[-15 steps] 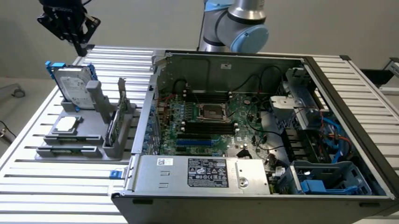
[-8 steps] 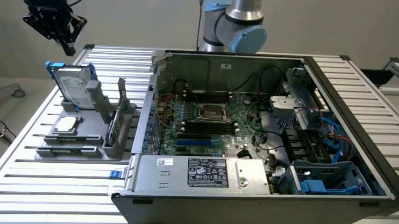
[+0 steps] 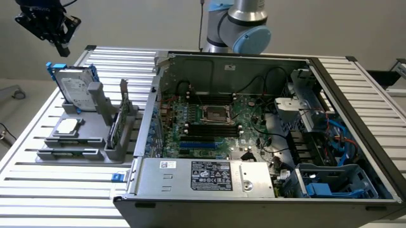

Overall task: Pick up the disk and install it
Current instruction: 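Reach for the disk, then pick up the disk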

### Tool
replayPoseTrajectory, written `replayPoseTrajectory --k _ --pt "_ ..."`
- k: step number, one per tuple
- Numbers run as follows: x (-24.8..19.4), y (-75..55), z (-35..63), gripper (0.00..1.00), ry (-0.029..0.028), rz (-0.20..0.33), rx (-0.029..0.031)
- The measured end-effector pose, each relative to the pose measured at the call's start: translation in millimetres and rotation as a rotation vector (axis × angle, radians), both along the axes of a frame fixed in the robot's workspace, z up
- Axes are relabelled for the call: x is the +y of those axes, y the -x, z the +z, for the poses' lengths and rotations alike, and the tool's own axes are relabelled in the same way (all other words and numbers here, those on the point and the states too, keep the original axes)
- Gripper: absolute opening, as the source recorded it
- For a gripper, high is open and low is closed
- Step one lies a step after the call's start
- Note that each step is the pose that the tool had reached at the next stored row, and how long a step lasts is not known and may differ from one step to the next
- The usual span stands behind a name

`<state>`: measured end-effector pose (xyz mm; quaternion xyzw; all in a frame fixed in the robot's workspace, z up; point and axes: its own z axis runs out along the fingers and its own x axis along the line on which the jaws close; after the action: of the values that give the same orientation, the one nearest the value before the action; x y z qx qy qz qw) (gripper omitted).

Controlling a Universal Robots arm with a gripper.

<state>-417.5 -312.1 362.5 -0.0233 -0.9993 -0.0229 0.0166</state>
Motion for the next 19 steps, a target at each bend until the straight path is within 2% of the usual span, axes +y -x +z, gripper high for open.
replayPoseTrajectory --k 11,19 --pt "1.1 22.4 -0.9 0.11 0.0002 0.029 -0.0001" --pt "1.1 23.4 -1.0 0.11 0.0007 0.032 0.0"
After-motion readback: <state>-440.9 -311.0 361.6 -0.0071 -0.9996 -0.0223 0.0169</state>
